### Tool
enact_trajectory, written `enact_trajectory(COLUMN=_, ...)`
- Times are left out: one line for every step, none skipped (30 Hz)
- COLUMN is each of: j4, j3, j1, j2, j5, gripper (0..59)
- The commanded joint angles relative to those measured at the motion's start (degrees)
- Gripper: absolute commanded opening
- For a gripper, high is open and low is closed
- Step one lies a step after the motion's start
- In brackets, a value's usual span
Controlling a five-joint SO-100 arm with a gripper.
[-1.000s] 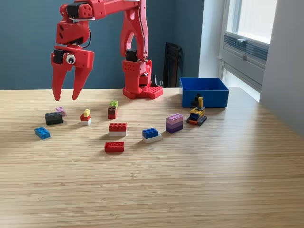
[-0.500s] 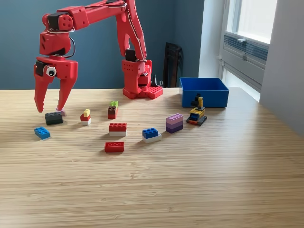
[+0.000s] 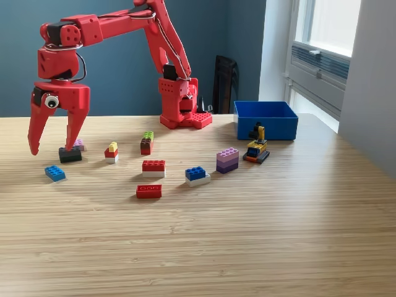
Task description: Grasp a lego block and put it in the bin.
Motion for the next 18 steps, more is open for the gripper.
enact_trajectory(j4=1.41, j3=-8.00, j1=-0.09, j2=-1.85, j5=0.44, gripper=25.2)
enact_trajectory(j4=1.76, j3=-8.88, j1=-0.09, j2=-2.64, j5=0.62, gripper=25.2)
enact_trajectory(j4=2.20, j3=-9.76, j1=-0.09, j2=-3.52, j5=0.79, gripper=25.3)
enact_trajectory(j4=2.64, j3=-10.81, j1=-0.09, j2=-4.31, j5=0.97, gripper=25.3)
enact_trajectory(j4=3.34, j3=-11.87, j1=-0.18, j2=-5.19, j5=1.23, gripper=25.3)
enact_trajectory(j4=3.96, j3=-12.92, j1=-0.18, j2=-5.98, j5=1.58, gripper=25.2)
enact_trajectory(j4=4.66, j3=-14.15, j1=-0.26, j2=-6.86, j5=2.02, gripper=25.1)
enact_trajectory(j4=5.36, j3=-15.29, j1=-0.26, j2=-7.73, j5=2.37, gripper=25.1)
enact_trajectory(j4=5.98, j3=-16.44, j1=-0.35, j2=-8.53, j5=2.72, gripper=25.1)
enact_trajectory(j4=6.50, j3=-17.58, j1=-0.53, j2=-9.32, j5=2.99, gripper=25.0)
enact_trajectory(j4=7.03, j3=-18.63, j1=-0.62, j2=-10.11, j5=3.25, gripper=24.9)
enact_trajectory(j4=7.47, j3=-19.51, j1=-0.70, j2=-10.81, j5=3.43, gripper=24.8)
enact_trajectory(j4=7.91, j3=-20.21, j1=-0.79, j2=-11.51, j5=3.69, gripper=24.6)
enact_trajectory(j4=8.26, j3=-20.83, j1=-0.88, j2=-12.04, j5=3.87, gripper=24.5)
enact_trajectory(j4=8.79, j3=-21.71, j1=-0.88, j2=-12.57, j5=3.96, gripper=24.3)
enact_trajectory(j4=9.23, j3=-22.41, j1=-0.97, j2=-13.10, j5=4.04, gripper=24.1)
enact_trajectory(j4=9.58, j3=-23.12, j1=-0.97, j2=-13.54, j5=4.13, gripper=23.9)
enact_trajectory(j4=9.84, j3=-23.82, j1=-1.05, j2=-13.89, j5=4.22, gripper=23.7)
